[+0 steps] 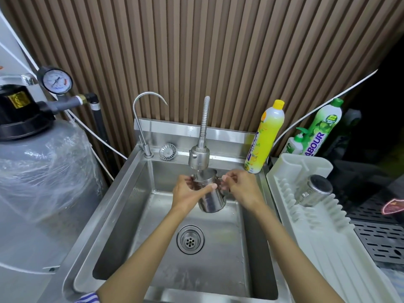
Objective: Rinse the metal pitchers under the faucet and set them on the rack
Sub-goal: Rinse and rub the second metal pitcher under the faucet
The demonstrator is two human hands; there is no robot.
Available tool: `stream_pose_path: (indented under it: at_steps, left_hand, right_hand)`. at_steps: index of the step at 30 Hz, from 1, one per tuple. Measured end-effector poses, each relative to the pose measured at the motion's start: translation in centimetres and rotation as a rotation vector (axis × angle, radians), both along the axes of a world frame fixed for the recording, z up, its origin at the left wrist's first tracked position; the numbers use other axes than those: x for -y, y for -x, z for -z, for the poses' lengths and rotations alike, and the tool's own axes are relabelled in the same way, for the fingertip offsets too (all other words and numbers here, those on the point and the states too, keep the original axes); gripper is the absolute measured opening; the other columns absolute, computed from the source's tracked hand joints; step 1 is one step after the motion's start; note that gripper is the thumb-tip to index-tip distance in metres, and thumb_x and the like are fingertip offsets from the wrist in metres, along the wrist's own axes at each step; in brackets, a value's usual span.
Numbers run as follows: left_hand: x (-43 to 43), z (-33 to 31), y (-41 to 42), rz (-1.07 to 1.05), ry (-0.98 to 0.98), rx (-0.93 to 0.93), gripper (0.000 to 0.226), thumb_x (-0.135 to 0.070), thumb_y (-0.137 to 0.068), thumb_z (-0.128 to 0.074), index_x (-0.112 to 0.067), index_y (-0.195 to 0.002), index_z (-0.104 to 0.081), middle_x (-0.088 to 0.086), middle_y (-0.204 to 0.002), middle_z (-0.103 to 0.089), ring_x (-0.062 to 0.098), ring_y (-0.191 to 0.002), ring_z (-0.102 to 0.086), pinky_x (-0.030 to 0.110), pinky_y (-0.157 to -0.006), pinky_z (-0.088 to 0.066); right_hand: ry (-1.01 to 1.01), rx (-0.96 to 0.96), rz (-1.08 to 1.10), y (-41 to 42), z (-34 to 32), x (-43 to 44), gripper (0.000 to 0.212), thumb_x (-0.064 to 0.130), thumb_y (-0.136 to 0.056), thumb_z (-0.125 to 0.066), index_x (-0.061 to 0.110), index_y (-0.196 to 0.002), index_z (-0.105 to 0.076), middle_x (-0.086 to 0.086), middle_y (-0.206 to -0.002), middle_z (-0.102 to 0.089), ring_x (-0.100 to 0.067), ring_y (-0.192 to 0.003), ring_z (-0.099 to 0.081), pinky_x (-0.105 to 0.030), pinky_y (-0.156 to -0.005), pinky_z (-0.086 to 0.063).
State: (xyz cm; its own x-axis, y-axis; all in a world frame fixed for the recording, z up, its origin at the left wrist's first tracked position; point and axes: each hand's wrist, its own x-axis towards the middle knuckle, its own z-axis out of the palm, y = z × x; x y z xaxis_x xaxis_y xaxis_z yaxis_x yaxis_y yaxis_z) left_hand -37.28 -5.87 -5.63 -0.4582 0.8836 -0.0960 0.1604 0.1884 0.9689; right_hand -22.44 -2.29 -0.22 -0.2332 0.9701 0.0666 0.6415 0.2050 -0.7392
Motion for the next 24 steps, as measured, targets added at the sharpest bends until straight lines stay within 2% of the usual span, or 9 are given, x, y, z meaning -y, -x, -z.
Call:
stream_pose_path:
  at_steps: [2,5,6,9,11,14,17,20,24]
  left_hand:
    - [-0.5,0.2,0.2,0.033,-0.009,0.076,0.066,-0.031,-0.052,-0.090,-0.017,-0.102,-0.047,-0.002,-0.100,-0.063,0.011,-0.092,-0.062,0.020,-0.078,-0.049]
    - [-0.8,0.2,0.0,0.018,-0.035,0.149,0.072,-0.020,-0.054,-0.090,-0.015,-0.109,-0.043,0.005,-0.111,-0.062,0.018,-0.102,-0.062,0.028,-0.090,-0.049]
    - [-0.9,0.1,-0.2,-0.004,-0.057,0.150,0.073,-0.019,-0.053,-0.090,-0.015,-0.109,-0.042,0.004,-0.109,-0.063,0.018,-0.102,-0.062,0.025,-0.088,-0.049]
    - [-0.6,-0.3,-0.5,-0.100,-0.156,0.081,0.072,-0.014,-0.055,-0.089,-0.018,-0.108,-0.040,-0.002,-0.105,-0.058,0.014,-0.096,-0.059,0.003,-0.072,-0.043]
    - [-0.4,-0.4,-0.5,-0.128,-0.236,0.011,0.075,-0.009,-0.057,-0.087,-0.014,-0.116,-0.041,0.000,-0.114,-0.053,0.014,-0.103,-0.055,-0.002,-0.079,-0.038]
    - [0.3,-0.7,0.2,-0.109,-0.293,-0.131,0.084,-0.009,-0.059,-0.085,-0.008,-0.130,-0.040,0.004,-0.126,-0.048,0.016,-0.116,-0.049,0.016,-0.098,-0.036]
    - [0.9,-0.8,1.0,-0.101,-0.305,-0.278,0.083,-0.015,-0.060,-0.086,-0.006,-0.131,-0.042,0.007,-0.124,-0.047,0.020,-0.115,-0.049,0.020,-0.095,-0.038]
    - [1.4,-0.9,1.8,-0.123,-0.267,-0.360,0.084,-0.023,-0.059,-0.086,-0.007,-0.130,-0.045,0.008,-0.123,-0.046,0.020,-0.115,-0.048,0.017,-0.091,-0.034]
    - [1.8,-1.2,2.4,-0.163,-0.208,-0.410,0.080,-0.035,-0.059,-0.085,-0.012,-0.127,-0.048,0.006,-0.122,-0.046,0.020,-0.114,-0.048,0.031,-0.098,-0.040]
  right_hand:
    - [-0.094,0.134,-0.031,0.0,-0.7,-0.1,0.016,0.022,-0.091,-0.055,0.011,-0.087,-0.066,-0.008,-0.082,-0.071,-0.023,-0.078,-0.065,-0.029,-0.073,-0.047]
    - [-0.149,0.132,-0.048,0.4,-1.1,-0.2,0.015,0.019,-0.091,-0.055,0.009,-0.092,-0.066,-0.010,-0.088,-0.070,-0.025,-0.082,-0.062,-0.031,-0.073,-0.045]
    - [-0.143,0.098,-0.045,0.6,-1.1,-0.3,0.014,0.018,-0.091,-0.055,0.008,-0.093,-0.065,-0.009,-0.089,-0.069,-0.025,-0.083,-0.062,-0.030,-0.073,-0.045]
    - [-0.068,-0.050,-0.022,1.1,-0.4,-0.5,0.013,0.016,-0.091,-0.056,0.008,-0.097,-0.064,-0.002,-0.090,-0.064,-0.017,-0.086,-0.059,-0.021,-0.072,-0.039]
    - [0.043,-0.206,-0.017,1.3,0.5,-0.4,0.011,0.015,-0.092,-0.054,0.009,-0.097,-0.063,-0.002,-0.093,-0.064,-0.015,-0.091,-0.058,-0.020,-0.076,-0.040]
    - [0.198,-0.426,-0.018,1.9,2.0,0.2,0.011,0.009,-0.093,-0.051,0.010,-0.089,-0.061,-0.006,-0.093,-0.063,-0.017,-0.094,-0.058,-0.026,-0.087,-0.046]
    - [0.360,-0.682,-0.037,3.1,3.4,1.0,0.017,0.000,-0.094,-0.045,0.008,-0.083,-0.056,-0.016,-0.094,-0.060,-0.024,-0.095,-0.058,-0.028,-0.091,-0.049]
    - [0.420,-0.739,-0.042,3.9,4.1,1.5,0.016,0.001,-0.095,-0.043,0.007,-0.084,-0.054,-0.019,-0.098,-0.061,-0.019,-0.087,-0.063,-0.020,-0.081,-0.053]
    - [0.431,-0.730,-0.073,3.8,4.2,1.9,0.013,0.008,-0.096,-0.046,0.003,-0.090,-0.056,-0.015,-0.093,-0.067,-0.009,-0.073,-0.070,-0.017,-0.071,-0.056]
